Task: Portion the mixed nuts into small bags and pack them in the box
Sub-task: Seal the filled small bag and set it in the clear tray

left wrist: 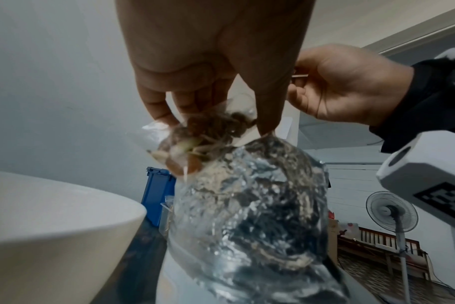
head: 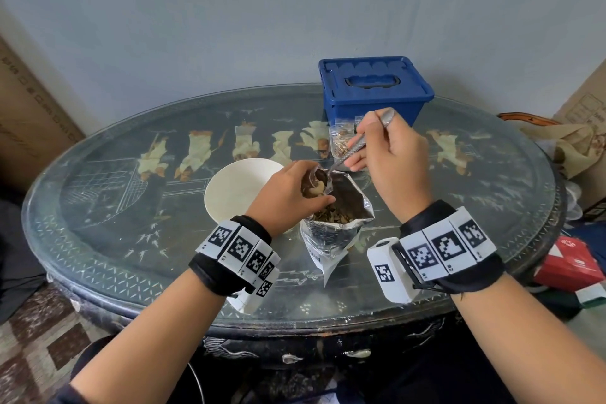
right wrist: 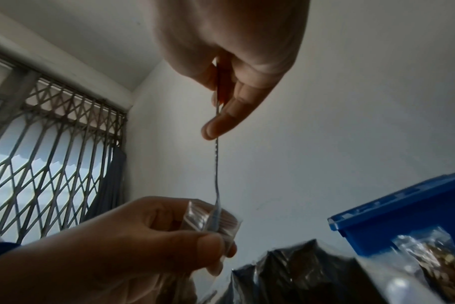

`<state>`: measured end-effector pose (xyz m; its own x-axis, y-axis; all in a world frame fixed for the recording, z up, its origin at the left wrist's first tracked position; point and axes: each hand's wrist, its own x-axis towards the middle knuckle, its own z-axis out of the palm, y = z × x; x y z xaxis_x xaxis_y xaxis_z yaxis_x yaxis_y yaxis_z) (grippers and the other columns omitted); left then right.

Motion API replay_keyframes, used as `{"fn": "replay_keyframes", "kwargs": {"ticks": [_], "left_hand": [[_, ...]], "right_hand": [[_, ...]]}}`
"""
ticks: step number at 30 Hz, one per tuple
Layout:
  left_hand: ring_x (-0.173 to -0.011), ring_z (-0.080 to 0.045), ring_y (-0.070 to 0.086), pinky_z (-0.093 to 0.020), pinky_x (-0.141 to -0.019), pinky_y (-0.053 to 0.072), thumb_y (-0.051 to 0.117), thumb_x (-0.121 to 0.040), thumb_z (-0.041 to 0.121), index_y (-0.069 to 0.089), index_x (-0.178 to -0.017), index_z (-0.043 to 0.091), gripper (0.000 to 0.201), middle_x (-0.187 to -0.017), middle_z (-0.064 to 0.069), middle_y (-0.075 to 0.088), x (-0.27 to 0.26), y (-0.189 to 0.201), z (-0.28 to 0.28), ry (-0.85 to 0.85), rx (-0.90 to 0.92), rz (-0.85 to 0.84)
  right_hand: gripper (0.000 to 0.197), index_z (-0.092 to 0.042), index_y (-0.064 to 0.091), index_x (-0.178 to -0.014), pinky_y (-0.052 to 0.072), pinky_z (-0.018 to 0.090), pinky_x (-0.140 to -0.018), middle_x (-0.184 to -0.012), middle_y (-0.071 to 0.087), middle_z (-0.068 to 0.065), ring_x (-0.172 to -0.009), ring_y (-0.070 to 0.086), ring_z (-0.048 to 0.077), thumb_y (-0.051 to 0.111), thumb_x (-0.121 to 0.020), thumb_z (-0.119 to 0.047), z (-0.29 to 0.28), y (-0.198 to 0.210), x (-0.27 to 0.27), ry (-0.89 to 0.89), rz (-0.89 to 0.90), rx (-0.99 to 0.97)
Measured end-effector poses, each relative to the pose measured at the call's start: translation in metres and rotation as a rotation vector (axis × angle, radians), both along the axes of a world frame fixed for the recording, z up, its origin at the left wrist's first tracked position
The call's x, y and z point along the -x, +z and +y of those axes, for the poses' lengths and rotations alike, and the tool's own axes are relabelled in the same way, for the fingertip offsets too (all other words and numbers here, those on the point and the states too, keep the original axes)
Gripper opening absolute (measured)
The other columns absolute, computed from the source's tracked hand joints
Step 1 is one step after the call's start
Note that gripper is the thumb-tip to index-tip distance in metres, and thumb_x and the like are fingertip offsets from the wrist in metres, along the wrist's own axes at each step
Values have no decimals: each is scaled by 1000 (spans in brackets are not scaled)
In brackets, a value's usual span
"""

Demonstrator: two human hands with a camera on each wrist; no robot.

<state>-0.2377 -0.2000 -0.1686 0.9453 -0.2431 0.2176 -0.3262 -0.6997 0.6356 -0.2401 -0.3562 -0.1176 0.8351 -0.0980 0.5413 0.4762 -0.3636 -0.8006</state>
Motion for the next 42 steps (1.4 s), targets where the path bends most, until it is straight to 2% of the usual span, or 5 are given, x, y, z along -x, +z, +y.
{"fn": "replay_keyframes", "kwargs": {"ticks": [13, 20, 31, 37, 42], "left_hand": [[-85, -8, 52, 1, -67, 38, 75, -76, 18, 57, -107, 5, 38, -94, -1, 59, 18, -20, 12, 128, 264, -69], [-90, -7, 54, 0, -73, 37, 75, -75, 24, 57, -110, 10, 42, -95, 4, 61, 24, -32, 13, 167, 289, -22], [-89, -6, 54, 0, -72, 37, 73, -78, 25, 56, -111, 13, 39, -93, 9, 59, 27, -37, 10, 193, 290, -14], [-88, -5, 53, 2, -70, 35, 72, -79, 27, 56, -113, 12, 40, -94, 10, 59, 25, -37, 9, 201, 273, 2], [-89, -6, 55, -3, -72, 38, 71, -79, 27, 56, -113, 13, 40, -95, 9, 60, 26, -38, 9, 196, 267, -1]], "right_hand": [[20, -19, 50, -83, 53, 26, -49, -71, 62, -4, -53, 64, 11, 37, -98, -21, -19, 9, 3, -41, -174, -45], [30, -12, 53, -82, 51, 27, -54, -68, 62, -3, -58, 63, 4, 34, -96, -30, -22, -39, 10, -89, -118, 216], [37, -3, 61, -92, 50, 28, -61, -79, 65, 9, -71, 67, 25, 33, -94, -27, -9, -89, 17, 44, -43, 430], [24, -6, 58, -84, 46, 15, -57, -68, 65, 4, -67, 64, 7, 42, -97, -18, -4, -88, 19, 12, 35, 336], [22, -5, 56, -82, 49, 20, -56, -65, 64, 5, -70, 62, -2, 41, -97, -12, -2, -84, 18, -47, 144, 245]]}}
